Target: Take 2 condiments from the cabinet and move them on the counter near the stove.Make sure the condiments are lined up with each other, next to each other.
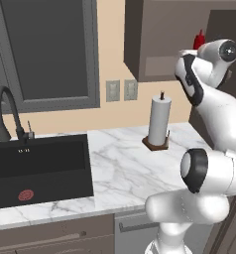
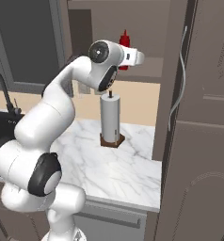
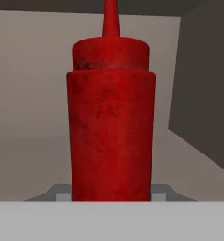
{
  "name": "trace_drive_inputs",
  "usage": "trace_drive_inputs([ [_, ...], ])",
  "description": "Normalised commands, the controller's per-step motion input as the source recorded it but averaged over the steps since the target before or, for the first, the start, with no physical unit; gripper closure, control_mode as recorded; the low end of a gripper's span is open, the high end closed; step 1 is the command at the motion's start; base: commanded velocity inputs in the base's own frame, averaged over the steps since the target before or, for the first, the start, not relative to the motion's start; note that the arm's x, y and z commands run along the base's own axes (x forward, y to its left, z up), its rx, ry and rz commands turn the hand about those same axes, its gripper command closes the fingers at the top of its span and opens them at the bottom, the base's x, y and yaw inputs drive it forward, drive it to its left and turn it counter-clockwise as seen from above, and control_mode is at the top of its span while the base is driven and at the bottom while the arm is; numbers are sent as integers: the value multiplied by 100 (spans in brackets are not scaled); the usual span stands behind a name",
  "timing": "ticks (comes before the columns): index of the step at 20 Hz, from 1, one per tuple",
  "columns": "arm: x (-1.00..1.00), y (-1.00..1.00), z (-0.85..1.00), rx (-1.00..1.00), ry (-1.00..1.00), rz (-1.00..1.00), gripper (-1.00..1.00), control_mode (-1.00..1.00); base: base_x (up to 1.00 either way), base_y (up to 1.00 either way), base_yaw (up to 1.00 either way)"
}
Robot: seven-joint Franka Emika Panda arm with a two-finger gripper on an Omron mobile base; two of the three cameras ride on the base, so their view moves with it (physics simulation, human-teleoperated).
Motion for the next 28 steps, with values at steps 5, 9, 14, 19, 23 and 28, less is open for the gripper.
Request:
trace_drive_inputs([
  [5,-100,7,15,-6,-2,23,100,-100,0,0,0],
  [9,-100,23,27,-10,4,25,100,-100,0,0,0],
  [14,-100,35,13,-10,4,22,100,-100,0,0,0],
  [19,-100,47,1,-7,4,11,100,-100,0,0,0],
  [23,-100,29,0,0,0,0,100,-100,0,0,0],
  [28,-87,20,-1,0,-1,0,100,-100,0,0,0],
])
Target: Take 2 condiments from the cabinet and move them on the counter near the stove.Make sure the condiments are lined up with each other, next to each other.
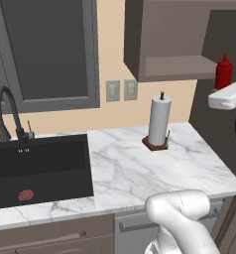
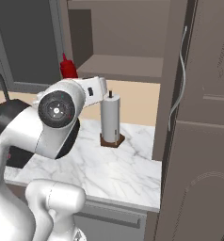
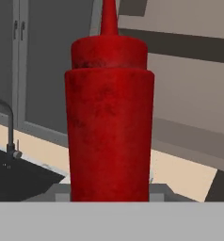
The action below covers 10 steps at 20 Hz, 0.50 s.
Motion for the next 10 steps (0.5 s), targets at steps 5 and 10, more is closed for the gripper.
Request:
trace_drive_inputs([
  [5,-58,11,0,0,0,0,100,-100,0,0,0],
  [10,-16,13,-1,0,0,0,100,-100,0,0,0],
])
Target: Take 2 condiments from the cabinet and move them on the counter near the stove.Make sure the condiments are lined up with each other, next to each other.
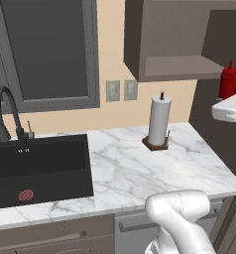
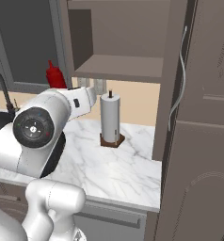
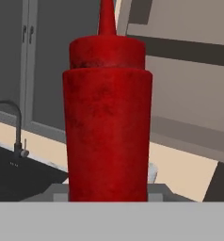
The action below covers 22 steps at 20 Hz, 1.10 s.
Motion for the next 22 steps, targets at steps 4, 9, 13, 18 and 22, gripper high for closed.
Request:
trace_drive_inputs([
  [4,-1,20,-6,0,0,0,100,-100,0,0,0],
  [9,0,17,-14,0,0,0,100,-100,0,0,0],
  [13,-3,22,-19,0,0,0,100,-100,0,0,0],
  [18,0,12,-15,0,0,0,100,-100,0,0,0],
  [22,0,0,-5,0,0,0,100,-100,0,0,0],
])
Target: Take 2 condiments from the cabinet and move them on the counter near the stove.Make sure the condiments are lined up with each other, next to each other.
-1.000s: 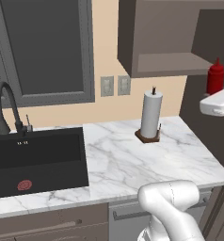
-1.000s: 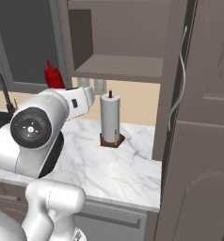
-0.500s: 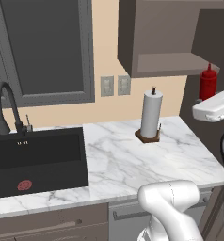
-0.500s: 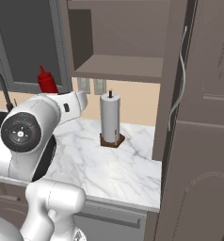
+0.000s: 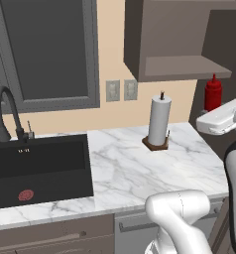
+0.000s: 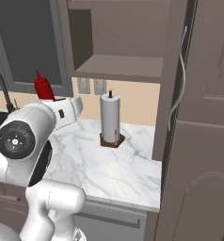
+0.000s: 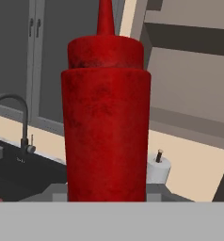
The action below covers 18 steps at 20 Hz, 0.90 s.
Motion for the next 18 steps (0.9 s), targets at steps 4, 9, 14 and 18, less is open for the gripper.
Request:
trace_drive_inputs([
  [4,0,1,-5,0,0,0,100,-100,0,0,0],
  [9,0,7,-4,0,0,0,100,-100,0,0,0],
  [14,0,14,-10,0,4,0,100,-100,0,0,0],
  [18,0,16,-20,0,2,0,100,-100,0,0,0],
])
